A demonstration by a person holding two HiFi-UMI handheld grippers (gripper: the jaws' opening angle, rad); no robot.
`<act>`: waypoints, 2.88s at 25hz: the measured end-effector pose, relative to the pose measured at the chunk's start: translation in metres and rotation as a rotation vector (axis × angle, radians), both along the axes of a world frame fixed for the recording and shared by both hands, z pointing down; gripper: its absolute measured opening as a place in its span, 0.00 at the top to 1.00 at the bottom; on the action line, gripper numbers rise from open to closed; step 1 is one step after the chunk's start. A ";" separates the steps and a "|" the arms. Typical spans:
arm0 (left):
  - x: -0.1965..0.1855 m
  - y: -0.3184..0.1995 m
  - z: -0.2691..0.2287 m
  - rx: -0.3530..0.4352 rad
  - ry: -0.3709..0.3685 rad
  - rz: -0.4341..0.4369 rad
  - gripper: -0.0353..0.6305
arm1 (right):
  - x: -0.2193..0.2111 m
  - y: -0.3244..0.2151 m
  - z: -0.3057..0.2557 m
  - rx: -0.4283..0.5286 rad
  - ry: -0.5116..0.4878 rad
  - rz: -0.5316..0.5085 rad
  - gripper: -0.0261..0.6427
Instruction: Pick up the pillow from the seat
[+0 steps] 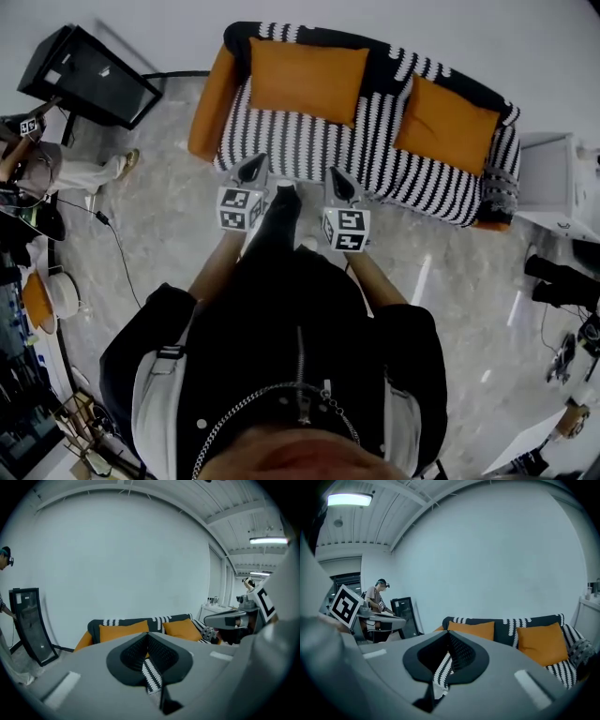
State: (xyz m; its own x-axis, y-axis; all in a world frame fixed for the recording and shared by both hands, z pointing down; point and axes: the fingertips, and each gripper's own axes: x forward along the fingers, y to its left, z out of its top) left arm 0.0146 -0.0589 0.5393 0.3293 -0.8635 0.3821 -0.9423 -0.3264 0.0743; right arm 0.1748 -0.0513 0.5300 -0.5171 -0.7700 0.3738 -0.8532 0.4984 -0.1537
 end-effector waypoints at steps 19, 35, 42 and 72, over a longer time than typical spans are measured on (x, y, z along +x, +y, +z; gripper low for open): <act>-0.048 -0.199 0.017 -0.042 0.016 0.039 0.93 | -0.034 -0.200 0.000 -0.022 0.063 0.074 0.96; -0.125 -0.341 0.057 -0.091 -0.007 0.070 0.93 | -0.073 -0.343 0.026 -0.084 0.106 0.160 0.96; -0.137 -0.364 0.078 -0.123 -0.013 0.062 0.93 | -0.049 -0.374 0.042 -0.106 0.156 0.192 0.96; -0.184 -0.497 0.234 -0.238 0.004 -0.093 0.35 | 0.027 -0.527 0.234 -0.325 0.108 0.331 0.33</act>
State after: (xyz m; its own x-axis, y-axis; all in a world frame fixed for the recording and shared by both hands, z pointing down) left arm -0.1689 -0.5558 0.7731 0.2542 -0.7760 0.5772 -0.9671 -0.2111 0.1420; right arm 0.2021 -0.5779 0.7639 -0.2084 -0.7212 0.6607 -0.9778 0.1374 -0.1585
